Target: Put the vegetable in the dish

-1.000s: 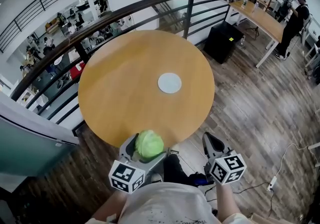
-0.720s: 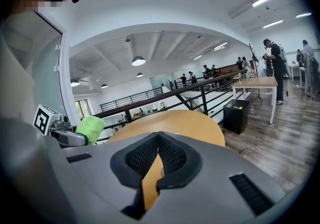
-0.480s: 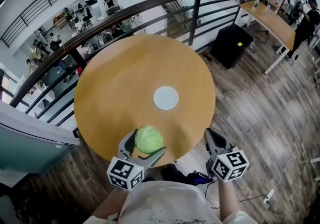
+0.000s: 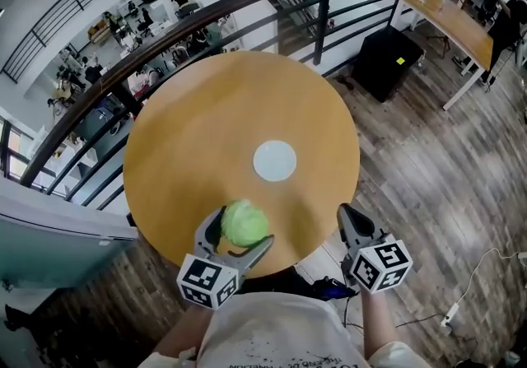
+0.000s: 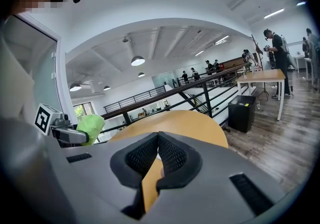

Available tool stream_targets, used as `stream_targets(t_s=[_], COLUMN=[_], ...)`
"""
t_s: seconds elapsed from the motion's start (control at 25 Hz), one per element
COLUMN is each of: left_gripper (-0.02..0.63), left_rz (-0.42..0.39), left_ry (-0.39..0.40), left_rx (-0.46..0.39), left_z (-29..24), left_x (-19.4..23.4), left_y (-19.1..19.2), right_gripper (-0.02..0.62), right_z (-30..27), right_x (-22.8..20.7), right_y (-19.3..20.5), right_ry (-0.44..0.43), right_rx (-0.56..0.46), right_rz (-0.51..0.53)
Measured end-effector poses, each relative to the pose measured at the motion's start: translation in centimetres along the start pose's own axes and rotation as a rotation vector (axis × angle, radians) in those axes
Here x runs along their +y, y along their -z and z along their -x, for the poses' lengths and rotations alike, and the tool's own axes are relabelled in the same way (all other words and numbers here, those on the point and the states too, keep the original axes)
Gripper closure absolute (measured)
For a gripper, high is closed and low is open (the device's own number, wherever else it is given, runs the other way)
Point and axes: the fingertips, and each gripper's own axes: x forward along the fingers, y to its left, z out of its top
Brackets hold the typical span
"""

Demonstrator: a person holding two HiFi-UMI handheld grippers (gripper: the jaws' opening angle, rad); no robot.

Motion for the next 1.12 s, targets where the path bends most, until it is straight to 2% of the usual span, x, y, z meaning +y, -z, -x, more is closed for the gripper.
stream_targets(t_s=[0.28,0.48,0.84,1.12], left_gripper=[0.119,0.120,0.120,0.120], left_rz=[-0.015,-0.035,-0.064,-0.048], left_ry=[0.023,0.025,0.045,0.051], left_rx=[0.021,0.058,0.123,0.165], left_z=[-1.5,-3.3,-8.7,-13.0], left_x=[1.8,3.2,6.1,7.9], left_y=[-0.4,-0.6,-0.2,1.7], right_gripper=[0.571,0.571,0.571,0.571], right_z=[-1.0,-2.3,-6.2,-8.2], right_x=[-0.5,-1.2,-3.8,-5.5], right_y=[0.3,0.2,0.8,2.4], right_ry=[0.035,0.048,0.047,0.040], right_rx=[0.016,0.036,0.057,0.063], right_rz=[-0.006,0.035,0.008,-0.015])
